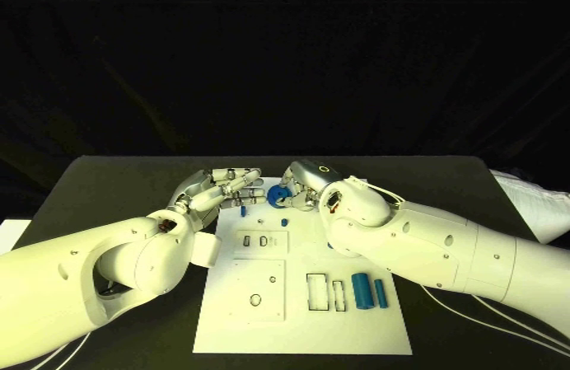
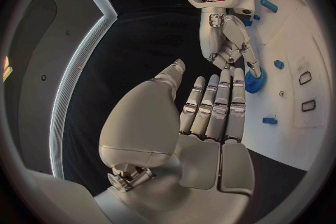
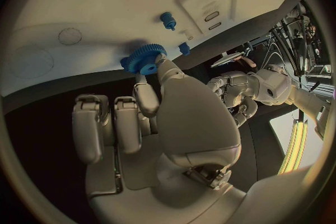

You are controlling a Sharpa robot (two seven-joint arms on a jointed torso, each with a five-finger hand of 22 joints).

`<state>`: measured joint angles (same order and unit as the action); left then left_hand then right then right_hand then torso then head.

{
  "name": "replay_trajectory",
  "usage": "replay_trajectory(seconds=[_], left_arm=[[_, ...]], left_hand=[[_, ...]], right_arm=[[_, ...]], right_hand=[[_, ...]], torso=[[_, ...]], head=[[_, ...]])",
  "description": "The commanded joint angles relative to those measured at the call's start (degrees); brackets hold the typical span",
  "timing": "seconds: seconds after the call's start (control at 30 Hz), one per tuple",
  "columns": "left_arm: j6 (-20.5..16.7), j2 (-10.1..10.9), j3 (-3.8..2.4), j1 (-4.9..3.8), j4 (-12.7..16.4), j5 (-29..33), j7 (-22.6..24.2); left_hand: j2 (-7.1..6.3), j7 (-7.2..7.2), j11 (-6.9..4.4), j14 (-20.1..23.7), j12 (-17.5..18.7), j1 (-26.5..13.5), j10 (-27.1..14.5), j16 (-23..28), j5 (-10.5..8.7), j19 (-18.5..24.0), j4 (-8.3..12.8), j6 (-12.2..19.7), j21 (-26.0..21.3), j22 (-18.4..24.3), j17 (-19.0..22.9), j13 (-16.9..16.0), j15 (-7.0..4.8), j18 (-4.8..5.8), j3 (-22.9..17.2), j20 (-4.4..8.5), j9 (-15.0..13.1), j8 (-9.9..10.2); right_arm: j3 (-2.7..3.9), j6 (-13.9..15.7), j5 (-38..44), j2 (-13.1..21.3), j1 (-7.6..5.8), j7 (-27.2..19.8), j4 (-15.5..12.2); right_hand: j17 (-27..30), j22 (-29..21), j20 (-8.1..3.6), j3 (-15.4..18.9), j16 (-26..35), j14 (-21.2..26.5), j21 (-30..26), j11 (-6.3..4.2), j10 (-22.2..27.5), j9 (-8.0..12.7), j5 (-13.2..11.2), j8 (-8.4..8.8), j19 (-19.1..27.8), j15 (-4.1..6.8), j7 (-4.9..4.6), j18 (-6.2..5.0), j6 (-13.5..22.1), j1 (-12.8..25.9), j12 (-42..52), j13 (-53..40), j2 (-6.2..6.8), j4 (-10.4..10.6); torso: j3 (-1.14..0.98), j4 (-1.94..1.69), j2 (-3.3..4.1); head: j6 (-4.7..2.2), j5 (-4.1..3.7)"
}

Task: Assemble the parts on the task board

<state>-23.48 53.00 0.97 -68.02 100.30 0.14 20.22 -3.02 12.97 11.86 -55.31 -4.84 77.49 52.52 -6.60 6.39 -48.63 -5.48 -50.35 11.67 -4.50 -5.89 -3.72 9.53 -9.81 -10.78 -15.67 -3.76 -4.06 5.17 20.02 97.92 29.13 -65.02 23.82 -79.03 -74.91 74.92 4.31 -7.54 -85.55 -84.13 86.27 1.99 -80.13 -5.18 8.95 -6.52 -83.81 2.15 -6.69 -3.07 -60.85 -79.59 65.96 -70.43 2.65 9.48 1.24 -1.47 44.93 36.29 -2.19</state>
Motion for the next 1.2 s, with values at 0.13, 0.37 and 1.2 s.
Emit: replay_trajectory(seconds=[0.13,0.37,1.2], left_arm=[[1.20,-0.13,-0.04,-0.06,0.07,0.09,0.30],[1.20,-0.08,-0.04,-0.06,0.11,0.09,0.28],[1.45,-0.01,-0.04,-0.06,-0.01,0.09,0.09]], left_hand=[[0.56,1.96,0.32,-0.02,0.26,0.13,0.06,0.22,0.16,-0.20,0.42,0.07,-0.10,0.09,-0.09,-0.02,0.28,-0.54,-0.05,-0.16,0.01,0.20],[0.56,1.96,0.32,-0.02,0.26,0.13,0.06,0.22,0.16,-0.20,0.42,0.07,-0.10,0.09,-0.09,-0.02,0.28,-0.54,-0.05,-0.16,0.01,0.20],[0.59,1.95,0.32,-0.02,0.27,0.17,0.06,0.24,0.16,-0.19,0.54,0.08,-0.11,0.10,-0.09,-0.02,0.28,-0.54,-0.09,-0.16,0.01,0.20]], right_arm=[[-0.04,-2.63,0.56,-0.33,-0.02,0.03,0.52],[-0.09,-2.52,0.08,-0.87,-0.05,-0.58,1.03],[-0.14,5.93,-1.56,3.74,0.12,-2.61,-3.09]], right_hand=[[-5.88,6.45,-0.17,-0.54,0.27,-4.07,0.13,-0.20,-0.34,-0.21,0.03,0.26,-0.26,0.05,-0.18,1.06,0.24,-0.03,-0.80,0.35,-0.30,0.09],[-5.08,5.68,0.35,0.22,0.77,-3.87,-0.25,0.54,0.59,0.16,-0.19,2.11,0.35,-0.56,-0.94,0.89,2.42,2.12,-2.61,1.36,1.61,0.84],[-5.27,6.12,0.90,4.26,0.76,-3.94,-0.13,0.88,0.39,-0.11,6.20,2.76,0.09,-0.95,-1.22,0.95,3.71,4.68,-2.07,0.25,2.48,4.26]], torso=[[-0.04,0.05,-0.02],[-0.04,0.05,0.00],[-0.15,-0.01,-0.18]], head=[[0.09,0.01],[0.16,-0.06],[0.02,-0.20]])
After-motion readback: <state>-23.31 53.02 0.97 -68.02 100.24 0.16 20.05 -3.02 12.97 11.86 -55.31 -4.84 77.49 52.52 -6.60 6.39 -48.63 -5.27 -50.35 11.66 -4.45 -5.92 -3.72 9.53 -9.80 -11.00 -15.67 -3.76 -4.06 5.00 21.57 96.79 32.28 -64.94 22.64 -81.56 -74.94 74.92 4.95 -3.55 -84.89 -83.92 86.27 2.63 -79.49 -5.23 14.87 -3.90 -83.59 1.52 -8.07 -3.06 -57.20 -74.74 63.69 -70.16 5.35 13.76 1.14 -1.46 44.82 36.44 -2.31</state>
